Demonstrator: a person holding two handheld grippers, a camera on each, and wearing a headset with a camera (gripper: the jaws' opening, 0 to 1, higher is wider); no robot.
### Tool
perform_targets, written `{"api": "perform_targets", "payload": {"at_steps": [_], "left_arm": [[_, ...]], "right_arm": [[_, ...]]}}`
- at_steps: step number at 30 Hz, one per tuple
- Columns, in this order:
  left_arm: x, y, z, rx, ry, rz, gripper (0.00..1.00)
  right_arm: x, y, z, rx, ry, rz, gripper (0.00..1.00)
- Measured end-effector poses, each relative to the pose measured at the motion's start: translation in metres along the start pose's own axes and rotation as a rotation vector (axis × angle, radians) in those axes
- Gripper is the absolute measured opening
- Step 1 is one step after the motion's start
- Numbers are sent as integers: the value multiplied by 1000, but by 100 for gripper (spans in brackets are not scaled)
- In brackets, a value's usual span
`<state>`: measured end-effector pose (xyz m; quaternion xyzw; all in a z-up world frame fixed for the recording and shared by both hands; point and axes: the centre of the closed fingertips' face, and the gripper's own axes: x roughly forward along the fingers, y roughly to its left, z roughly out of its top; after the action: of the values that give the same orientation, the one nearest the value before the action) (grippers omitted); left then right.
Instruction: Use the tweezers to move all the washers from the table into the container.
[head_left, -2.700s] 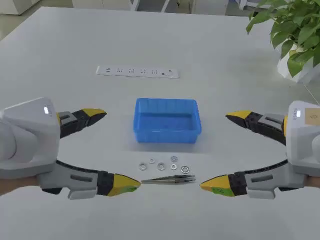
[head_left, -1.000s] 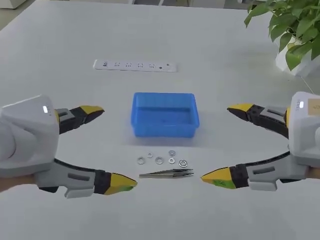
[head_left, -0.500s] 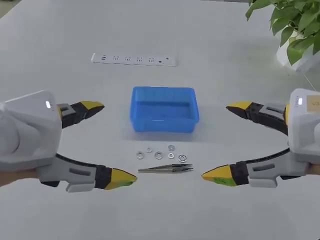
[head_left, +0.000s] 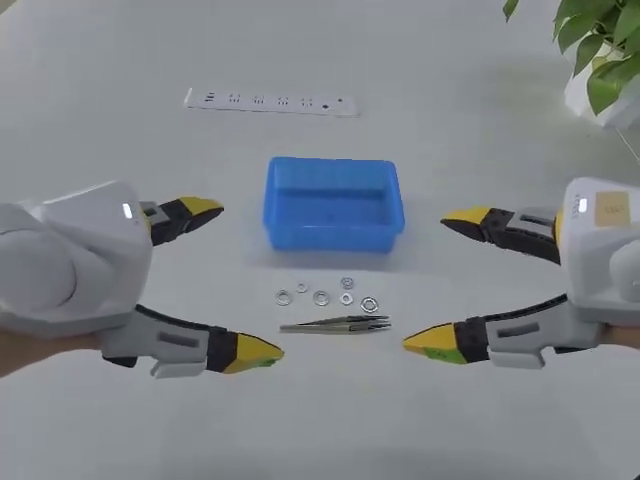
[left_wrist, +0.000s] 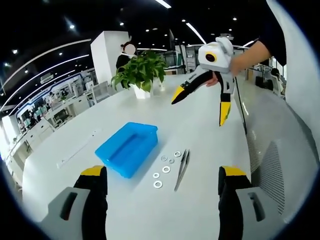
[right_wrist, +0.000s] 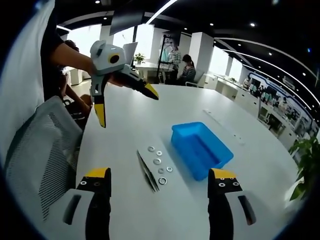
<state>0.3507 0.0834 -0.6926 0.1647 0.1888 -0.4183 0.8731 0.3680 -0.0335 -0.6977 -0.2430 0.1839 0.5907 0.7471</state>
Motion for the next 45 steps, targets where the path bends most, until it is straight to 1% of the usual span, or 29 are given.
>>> {"api": "perform_targets", "payload": {"at_steps": [1,2,4,6,7,9,11,13,15,20,22,23,25,26,29,30,31,33,34,35,36,37,38,40,41,42,43,44,45], "left_arm": [[1,0,-1,-11,0,-2,95],[2,2,-2,-5,7,-1,94],[6,2,-7,14,22,5,89],[10,0,-11,28,37,-7,84],[12,-2,-13,33,40,-19,82],[17,-7,-16,33,50,-45,80],[21,-9,-20,44,64,-56,79],[27,-12,-26,38,88,-77,77],[31,-13,-29,37,96,-82,74],[42,-16,-40,47,128,-116,67],[46,-19,-42,59,129,-141,64],[48,-21,-45,67,141,-157,63],[51,-23,-49,87,161,-172,59],[54,-23,-52,98,174,-181,57],[57,-26,-58,72,209,-206,46],[59,-27,-59,61,210,-212,41],[61,-28,-59,59,213,-214,39],[64,-29,-62,73,227,-225,39],[64,-31,-66,91,247,-236,39],[65,-31,-67,100,253,-242,39],[67,-31,-69,109,261,-246,39],[68,-32,-70,113,267,-251,38],[68,-32,-72,117,272,-259,37],[69,-32,-77,143,298,-271,33],[70,-33,-80,172,316,-278,30],[70,-33,-82,185,326,-280,30],[71,-32,-81,201,322,-278,30],[72,-35,-76,178,309,-285,29],[73,-37,-77,175,321,-289,29]], "right_arm": [[2,1,-1,-9,6,4,79],[5,3,-3,-27,20,17,79],[8,5,-6,-32,33,31,77],[13,6,-8,-34,37,44,73],[16,8,-8,-28,37,56,71],[22,9,-9,-32,40,59,69],[26,11,-13,-39,61,69,67],[32,13,-15,-44,70,87,63],[36,15,-18,-49,81,106,62],[51,23,-28,-50,116,167,53],[59,27,-33,-56,132,195,51],[63,28,-35,-57,144,207,50],[69,31,-39,-62,157,231,47],[73,31,-43,-69,174,242,45],[80,33,-48,-89,204,273,39],[82,34,-49,-92,211,283,37],[83,35,-51,-95,220,290,36],[87,35,-56,-110,256,301,34],[88,36,-58,-119,265,312,34],[90,35,-59,-132,275,312,34],[90,34,-62,-158,291,320,33],[91,35,-62,-166,296,333,32],[92,35,-63,-164,303,333,30],[92,37,-66,-171,321,354,28],[93,38,-63,-179,302,353,28],[92,38,-64,-170,312,351,28],[92,37,-64,-169,314,348,27],[92,37,-64,-168,314,346,27],[92,37,-64,-166,313,345,26]]}}
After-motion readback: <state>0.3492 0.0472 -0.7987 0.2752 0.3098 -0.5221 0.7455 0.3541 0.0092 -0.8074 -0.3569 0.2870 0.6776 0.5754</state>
